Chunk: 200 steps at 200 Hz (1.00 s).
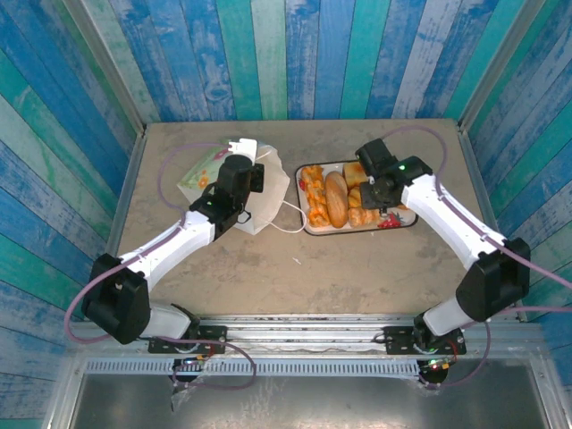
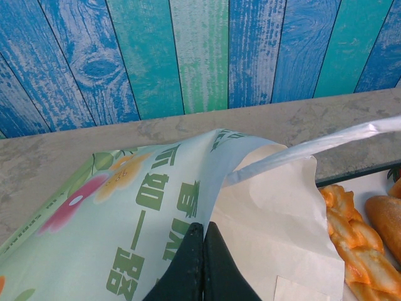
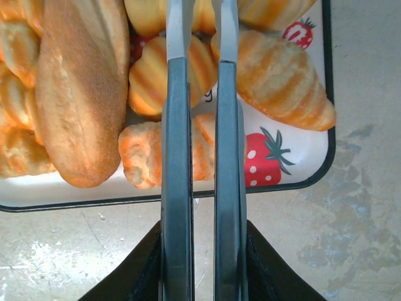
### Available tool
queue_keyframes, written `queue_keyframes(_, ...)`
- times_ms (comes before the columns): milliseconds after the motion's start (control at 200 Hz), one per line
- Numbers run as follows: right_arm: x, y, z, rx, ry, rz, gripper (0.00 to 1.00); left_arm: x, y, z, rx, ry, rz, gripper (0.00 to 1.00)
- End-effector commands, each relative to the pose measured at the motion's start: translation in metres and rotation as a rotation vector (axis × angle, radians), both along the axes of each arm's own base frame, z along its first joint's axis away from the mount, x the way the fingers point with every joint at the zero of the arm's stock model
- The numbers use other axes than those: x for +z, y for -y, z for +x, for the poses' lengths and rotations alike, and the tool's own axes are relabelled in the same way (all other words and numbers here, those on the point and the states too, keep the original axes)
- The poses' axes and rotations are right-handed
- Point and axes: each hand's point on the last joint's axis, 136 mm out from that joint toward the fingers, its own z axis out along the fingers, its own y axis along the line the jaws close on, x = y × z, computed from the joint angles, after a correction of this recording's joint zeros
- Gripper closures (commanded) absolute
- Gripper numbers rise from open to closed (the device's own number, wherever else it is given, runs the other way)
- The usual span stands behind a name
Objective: Take the fake bread out of the paper bag
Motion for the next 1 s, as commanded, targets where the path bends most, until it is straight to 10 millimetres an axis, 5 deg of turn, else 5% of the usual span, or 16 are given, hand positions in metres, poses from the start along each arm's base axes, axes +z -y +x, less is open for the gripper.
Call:
queue_keyframes(0,0.011,0.026,-0.008,-0.091,0.037,0.02,0.7,0.036,-0.003,-0.006,-0.006,0.084,-0.044,1.0)
queue_keyframes(225,-0.007,0.054,-0.031,-0.141,-0.007,0.078,0.7,0.034,-0.001,-0.006,-0.014,0.079,-0.05,1.0)
queue_keyframes(491,-0.047,0.05,-0.047,-0.138,-0.092,0.126,0.71,0.036,0.003,-0.01,-0.044,0.082,-0.064,1.0)
queue_keyframes(997,-0.068,0.047,-0.034,-0.162,-0.131,0.135,0.72,0.041,0.004,-0.014,-0.067,0.096,-0.071,1.0)
